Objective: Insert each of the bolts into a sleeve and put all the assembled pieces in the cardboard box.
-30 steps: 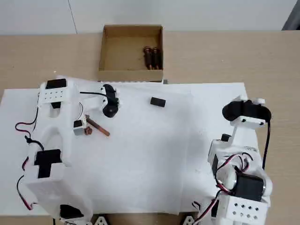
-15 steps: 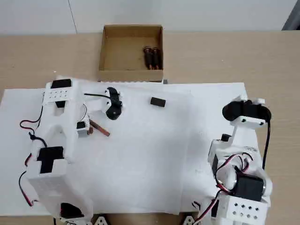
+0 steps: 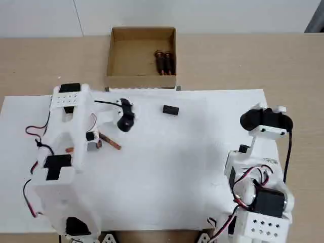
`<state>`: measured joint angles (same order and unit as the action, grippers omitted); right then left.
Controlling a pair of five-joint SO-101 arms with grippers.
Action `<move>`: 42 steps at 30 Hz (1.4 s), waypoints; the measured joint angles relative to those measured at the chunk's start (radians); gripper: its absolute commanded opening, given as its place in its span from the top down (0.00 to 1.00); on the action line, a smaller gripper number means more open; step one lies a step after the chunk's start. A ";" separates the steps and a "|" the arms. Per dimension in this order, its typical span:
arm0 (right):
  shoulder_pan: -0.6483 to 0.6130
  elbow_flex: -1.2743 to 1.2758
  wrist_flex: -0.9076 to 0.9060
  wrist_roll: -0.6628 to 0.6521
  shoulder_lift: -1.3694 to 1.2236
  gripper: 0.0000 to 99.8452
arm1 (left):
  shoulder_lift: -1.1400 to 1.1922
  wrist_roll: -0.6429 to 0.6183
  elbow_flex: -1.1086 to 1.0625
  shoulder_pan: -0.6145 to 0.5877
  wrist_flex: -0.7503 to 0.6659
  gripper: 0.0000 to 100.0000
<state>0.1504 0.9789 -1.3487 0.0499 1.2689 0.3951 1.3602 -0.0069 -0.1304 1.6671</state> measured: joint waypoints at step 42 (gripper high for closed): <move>-0.146 0.035 -0.023 -0.040 0.468 1.00 | -0.899 -1.154 0.058 0.307 -0.020 1.00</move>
<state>0.0046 1.0142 -1.3717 0.0100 1.7369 -0.5040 0.2064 0.0514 0.1765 1.6471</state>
